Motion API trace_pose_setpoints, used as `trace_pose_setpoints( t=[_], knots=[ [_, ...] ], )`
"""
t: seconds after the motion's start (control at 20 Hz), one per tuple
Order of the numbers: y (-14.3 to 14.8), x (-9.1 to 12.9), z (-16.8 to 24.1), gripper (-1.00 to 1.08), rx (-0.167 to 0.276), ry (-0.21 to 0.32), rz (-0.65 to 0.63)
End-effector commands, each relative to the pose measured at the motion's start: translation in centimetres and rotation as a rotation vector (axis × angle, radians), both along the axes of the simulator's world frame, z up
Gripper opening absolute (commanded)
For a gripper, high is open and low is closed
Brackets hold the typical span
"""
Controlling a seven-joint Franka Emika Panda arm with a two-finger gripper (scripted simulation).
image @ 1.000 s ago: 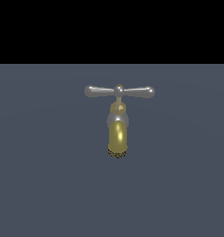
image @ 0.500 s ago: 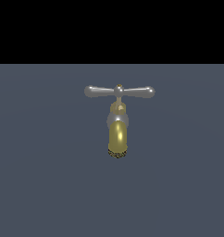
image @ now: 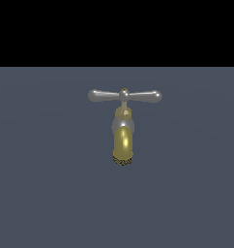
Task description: Turn on the faucet by rotating a designated handle.
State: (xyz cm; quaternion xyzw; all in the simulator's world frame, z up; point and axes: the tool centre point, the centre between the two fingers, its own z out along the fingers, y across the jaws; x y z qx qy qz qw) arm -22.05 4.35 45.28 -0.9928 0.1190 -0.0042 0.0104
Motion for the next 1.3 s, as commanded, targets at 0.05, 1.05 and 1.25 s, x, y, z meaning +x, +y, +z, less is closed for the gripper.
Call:
trace_pose_setpoints(
  t=[0.05, 1.05, 1.25],
  knots=[
    [1.3, 1.2, -1.4, -1.0, 0.001, 0.002, -0.075],
    [6.5, 9.6, -9.3, -1.0, 0.004, 0.01, -0.508],
    [7.1, 11.5, -10.8, -1.0, 0.005, 0.011, -0.592]
  ],
)
